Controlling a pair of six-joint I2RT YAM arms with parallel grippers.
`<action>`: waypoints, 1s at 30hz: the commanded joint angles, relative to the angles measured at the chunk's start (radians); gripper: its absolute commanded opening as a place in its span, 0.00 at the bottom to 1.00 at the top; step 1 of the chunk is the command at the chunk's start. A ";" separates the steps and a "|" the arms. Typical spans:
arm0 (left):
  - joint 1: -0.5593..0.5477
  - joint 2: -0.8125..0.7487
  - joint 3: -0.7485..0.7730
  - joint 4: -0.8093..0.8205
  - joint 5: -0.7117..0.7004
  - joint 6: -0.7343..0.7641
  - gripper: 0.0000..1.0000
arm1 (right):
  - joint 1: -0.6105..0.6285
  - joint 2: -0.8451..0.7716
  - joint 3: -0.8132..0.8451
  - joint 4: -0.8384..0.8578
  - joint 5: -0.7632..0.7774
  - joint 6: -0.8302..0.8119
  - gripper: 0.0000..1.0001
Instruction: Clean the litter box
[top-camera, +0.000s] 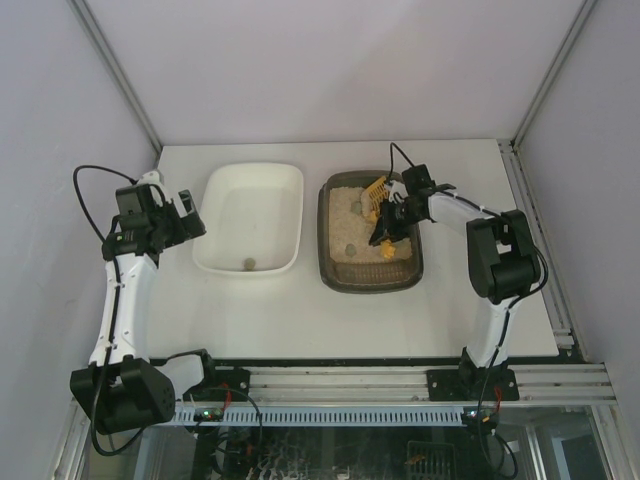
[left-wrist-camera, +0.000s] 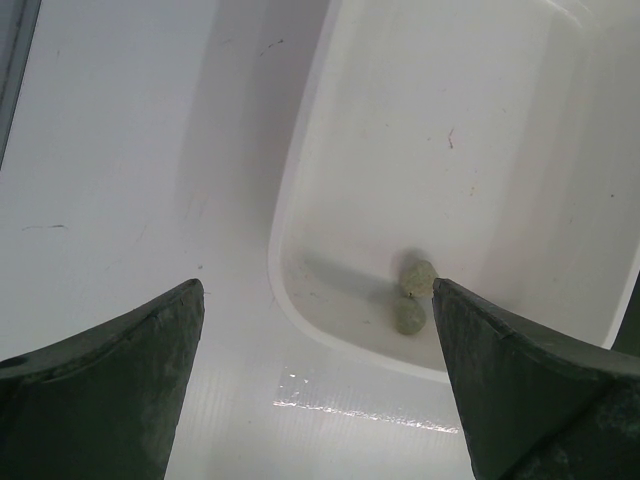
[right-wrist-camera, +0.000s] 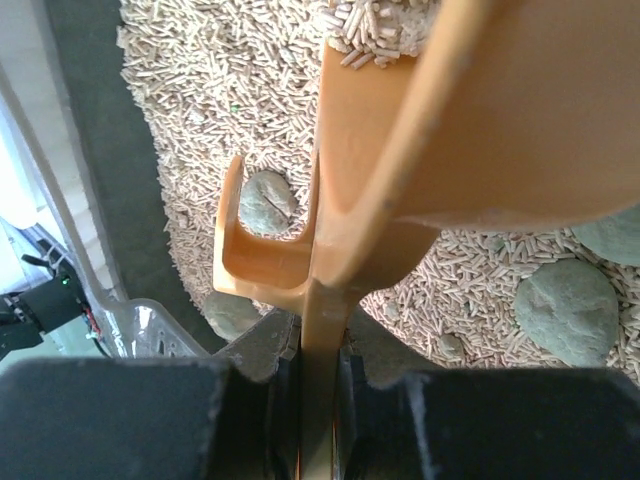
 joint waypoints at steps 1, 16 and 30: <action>-0.010 -0.011 -0.010 0.016 -0.014 0.012 1.00 | 0.035 -0.004 0.049 -0.038 0.108 -0.030 0.00; -0.016 -0.008 -0.017 0.015 -0.023 0.012 1.00 | 0.122 0.207 0.339 -0.328 0.149 -0.075 0.00; -0.018 -0.007 -0.022 0.018 -0.024 0.012 1.00 | 0.057 0.214 0.167 -0.077 -0.238 0.023 0.00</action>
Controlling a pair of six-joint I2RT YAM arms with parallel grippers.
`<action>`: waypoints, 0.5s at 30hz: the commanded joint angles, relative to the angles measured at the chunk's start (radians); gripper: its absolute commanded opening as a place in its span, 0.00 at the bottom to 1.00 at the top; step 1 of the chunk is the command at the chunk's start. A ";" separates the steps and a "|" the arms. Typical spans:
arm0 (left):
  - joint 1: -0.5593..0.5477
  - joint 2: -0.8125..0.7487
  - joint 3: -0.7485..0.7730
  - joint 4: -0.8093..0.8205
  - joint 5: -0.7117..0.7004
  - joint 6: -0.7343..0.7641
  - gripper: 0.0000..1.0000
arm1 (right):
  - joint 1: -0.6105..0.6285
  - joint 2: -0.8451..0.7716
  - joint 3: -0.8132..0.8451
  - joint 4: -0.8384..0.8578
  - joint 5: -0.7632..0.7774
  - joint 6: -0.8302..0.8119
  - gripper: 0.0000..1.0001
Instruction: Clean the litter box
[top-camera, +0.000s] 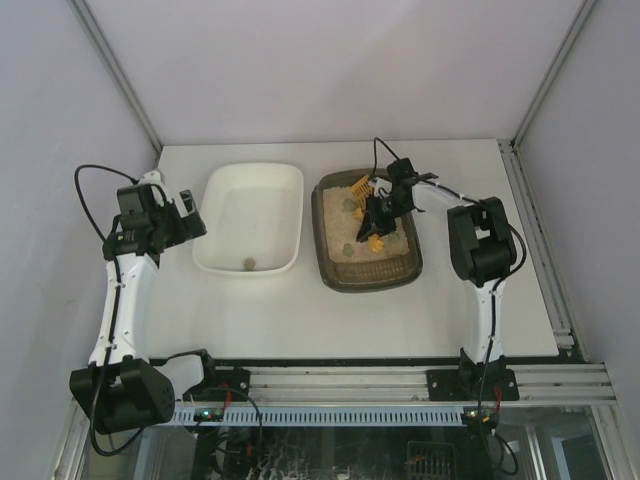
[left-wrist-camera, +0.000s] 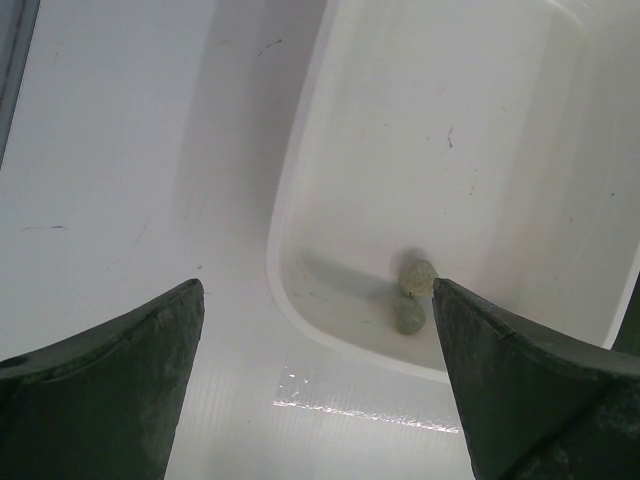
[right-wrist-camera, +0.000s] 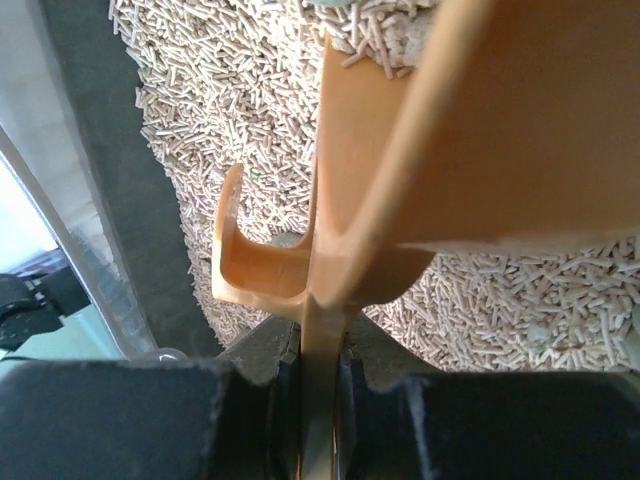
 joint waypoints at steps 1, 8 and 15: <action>-0.008 -0.006 -0.021 0.019 -0.013 0.012 1.00 | -0.011 0.007 -0.113 0.111 -0.246 0.082 0.00; -0.012 -0.005 -0.020 0.017 -0.013 0.015 1.00 | -0.044 0.001 -0.181 0.228 -0.377 0.158 0.00; -0.015 -0.002 -0.021 0.010 0.020 0.020 1.00 | -0.071 -0.084 -0.283 0.406 -0.432 0.257 0.00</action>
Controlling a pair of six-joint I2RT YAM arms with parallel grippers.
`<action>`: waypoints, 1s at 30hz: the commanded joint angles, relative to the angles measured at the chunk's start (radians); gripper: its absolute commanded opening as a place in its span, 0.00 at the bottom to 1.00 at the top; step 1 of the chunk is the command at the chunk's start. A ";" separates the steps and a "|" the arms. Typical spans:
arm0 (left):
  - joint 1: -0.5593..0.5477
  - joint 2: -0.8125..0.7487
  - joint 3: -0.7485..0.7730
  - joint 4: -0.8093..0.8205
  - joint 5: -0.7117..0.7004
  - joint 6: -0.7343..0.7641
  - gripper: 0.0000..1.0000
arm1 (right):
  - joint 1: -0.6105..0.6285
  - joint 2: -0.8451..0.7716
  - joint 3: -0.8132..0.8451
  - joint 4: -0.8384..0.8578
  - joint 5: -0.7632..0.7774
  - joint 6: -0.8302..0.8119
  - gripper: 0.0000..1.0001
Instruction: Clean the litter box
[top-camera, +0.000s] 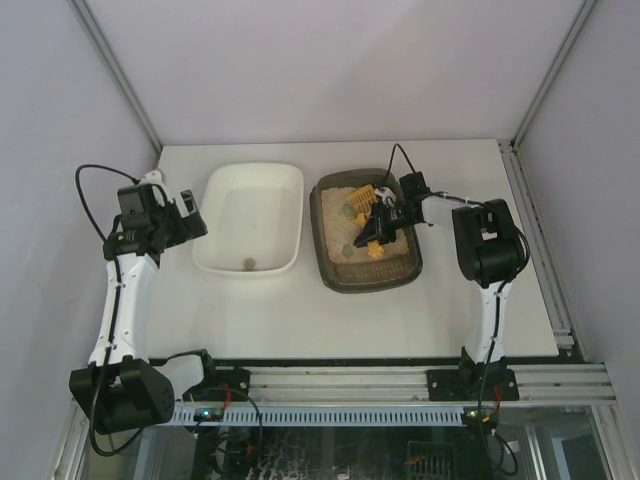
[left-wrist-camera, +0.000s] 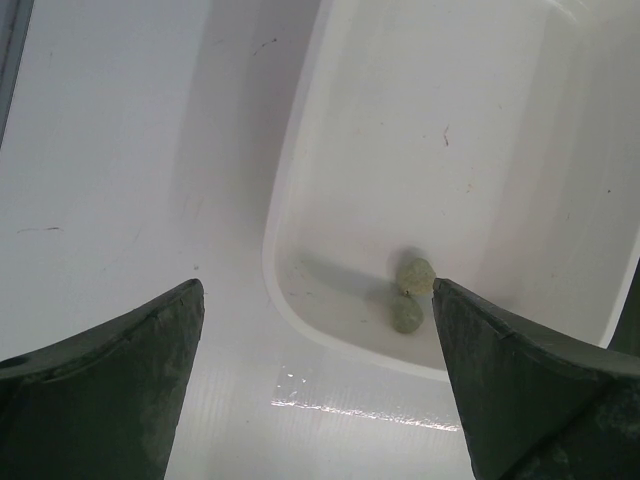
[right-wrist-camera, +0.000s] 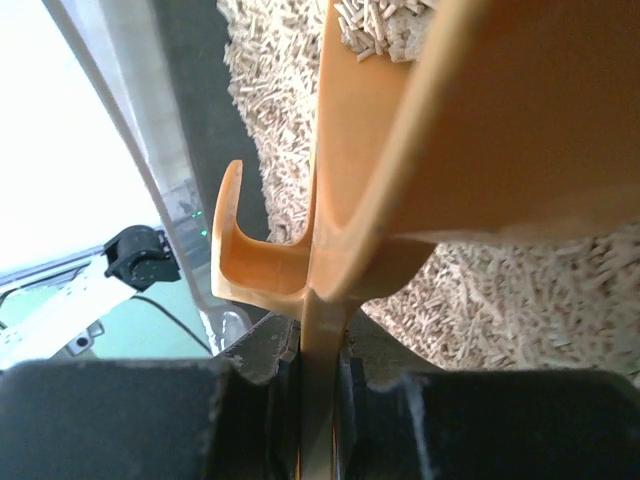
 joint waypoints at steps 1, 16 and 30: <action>-0.010 -0.002 -0.023 0.011 0.022 0.022 1.00 | 0.001 -0.077 -0.067 0.084 -0.091 0.089 0.00; -0.029 0.006 -0.019 -0.010 0.137 0.094 1.00 | -0.007 -0.234 -0.224 0.415 -0.131 0.254 0.00; -0.030 -0.010 -0.047 -0.012 0.270 0.188 1.00 | -0.032 -0.190 -0.665 1.755 -0.082 1.036 0.00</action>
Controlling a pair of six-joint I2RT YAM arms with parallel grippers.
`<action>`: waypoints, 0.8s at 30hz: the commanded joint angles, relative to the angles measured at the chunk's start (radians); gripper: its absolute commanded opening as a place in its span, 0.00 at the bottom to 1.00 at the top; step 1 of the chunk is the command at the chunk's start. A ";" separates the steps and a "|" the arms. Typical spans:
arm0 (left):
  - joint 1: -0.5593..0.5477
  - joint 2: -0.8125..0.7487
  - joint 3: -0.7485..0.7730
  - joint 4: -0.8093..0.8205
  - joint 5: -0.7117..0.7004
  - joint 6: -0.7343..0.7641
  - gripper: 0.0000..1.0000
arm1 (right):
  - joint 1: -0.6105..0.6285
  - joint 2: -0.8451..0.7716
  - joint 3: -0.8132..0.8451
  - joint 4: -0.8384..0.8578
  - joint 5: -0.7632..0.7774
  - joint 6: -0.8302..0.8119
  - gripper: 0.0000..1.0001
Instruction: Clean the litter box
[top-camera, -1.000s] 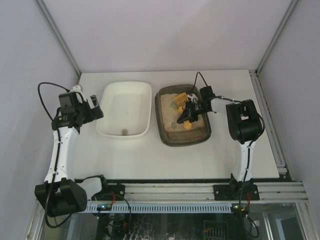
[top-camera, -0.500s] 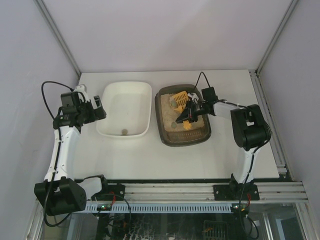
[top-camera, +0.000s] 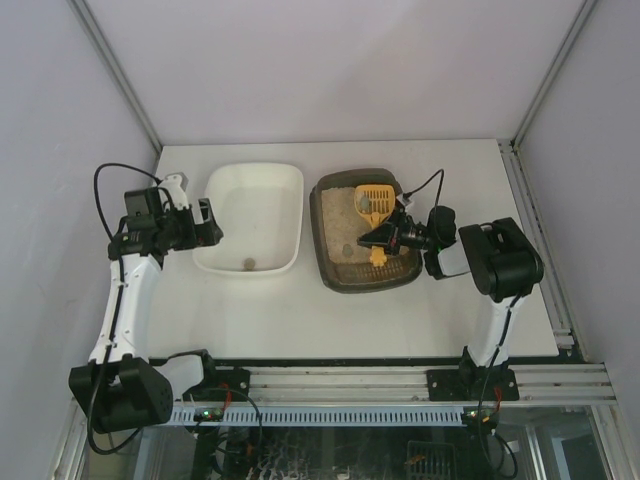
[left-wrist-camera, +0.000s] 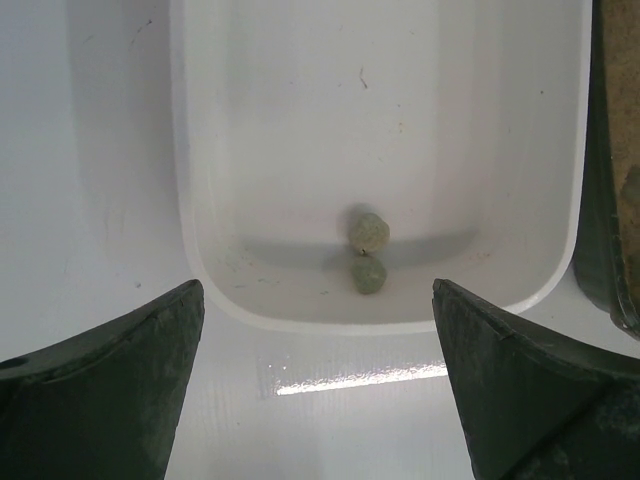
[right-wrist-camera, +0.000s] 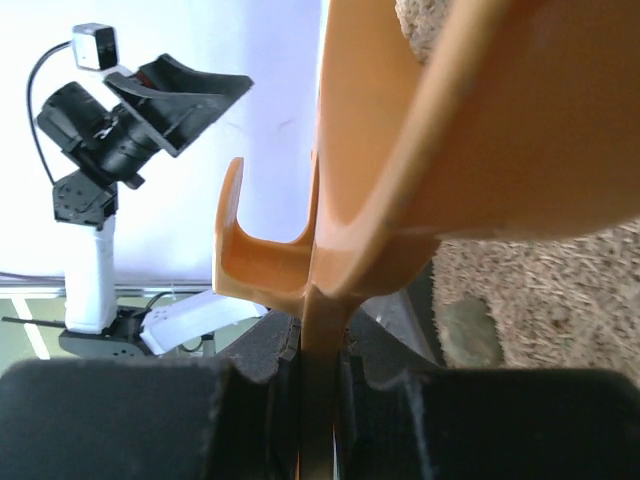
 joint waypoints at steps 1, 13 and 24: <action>-0.006 -0.008 -0.020 -0.001 0.080 0.062 1.00 | 0.016 -0.027 0.006 0.257 0.015 0.118 0.00; -0.007 0.038 0.002 -0.042 0.117 0.113 1.00 | 0.016 -0.171 -0.066 0.050 0.060 -0.021 0.00; -0.008 0.044 -0.008 -0.040 0.139 0.121 1.00 | 0.097 -0.232 -0.001 -0.196 0.051 -0.151 0.00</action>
